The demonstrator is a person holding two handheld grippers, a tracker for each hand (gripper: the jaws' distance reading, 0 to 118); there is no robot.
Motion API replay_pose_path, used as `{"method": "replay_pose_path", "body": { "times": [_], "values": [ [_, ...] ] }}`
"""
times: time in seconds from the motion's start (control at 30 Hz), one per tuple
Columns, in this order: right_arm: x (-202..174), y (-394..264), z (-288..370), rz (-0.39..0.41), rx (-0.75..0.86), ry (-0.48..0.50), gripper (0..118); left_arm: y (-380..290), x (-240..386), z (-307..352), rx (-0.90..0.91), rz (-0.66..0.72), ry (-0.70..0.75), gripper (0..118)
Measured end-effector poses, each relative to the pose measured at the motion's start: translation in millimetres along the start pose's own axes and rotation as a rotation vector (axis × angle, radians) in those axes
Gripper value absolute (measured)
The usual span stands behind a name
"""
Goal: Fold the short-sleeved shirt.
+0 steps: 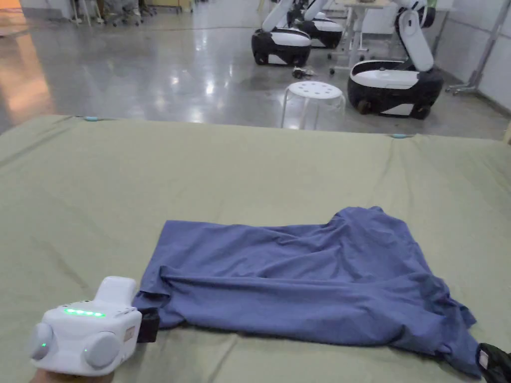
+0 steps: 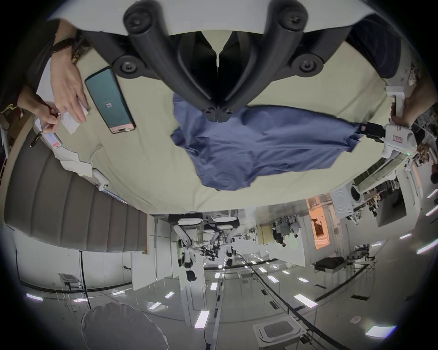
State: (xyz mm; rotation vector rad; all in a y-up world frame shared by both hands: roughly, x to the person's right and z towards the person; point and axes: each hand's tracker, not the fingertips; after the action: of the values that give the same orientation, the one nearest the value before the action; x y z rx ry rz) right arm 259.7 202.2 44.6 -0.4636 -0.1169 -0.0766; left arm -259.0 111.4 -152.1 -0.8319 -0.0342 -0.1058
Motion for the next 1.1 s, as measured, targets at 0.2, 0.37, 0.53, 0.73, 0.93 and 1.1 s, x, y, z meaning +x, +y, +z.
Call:
{"method": "replay_pose_path", "body": {
  "times": [0.2,0.37,0.53,0.73,0.93,1.1],
  "values": [
    [37.9,0.8,-65.1,0.009,-0.202,-0.047,77,9.9,12.6,8.9,-0.033,0.011,-0.056,14],
    [58.9,-17.0,-150.5,-0.026,-0.363,-0.016,37,12.4,18.3,23.6,-0.011,0.029,-0.054,14],
    [48.5,13.8,-139.7,-0.043,-0.348,0.047,4,19.4,18.2,41.8,-0.002,0.019,-0.056,8],
    [55.9,68.8,-66.2,-0.025,-0.131,0.088,4,42.3,7.5,98.6,0.086,0.047,-0.098,8],
    [40.4,83.7,8.3,0.012,-0.098,0.124,4,33.5,3.1,157.1,0.134,0.027,-0.121,8],
    [46.4,26.8,8.4,0.022,-0.274,0.116,4,-18.9,-9.2,156.0,0.027,0.043,-0.116,8]
  ]
}}
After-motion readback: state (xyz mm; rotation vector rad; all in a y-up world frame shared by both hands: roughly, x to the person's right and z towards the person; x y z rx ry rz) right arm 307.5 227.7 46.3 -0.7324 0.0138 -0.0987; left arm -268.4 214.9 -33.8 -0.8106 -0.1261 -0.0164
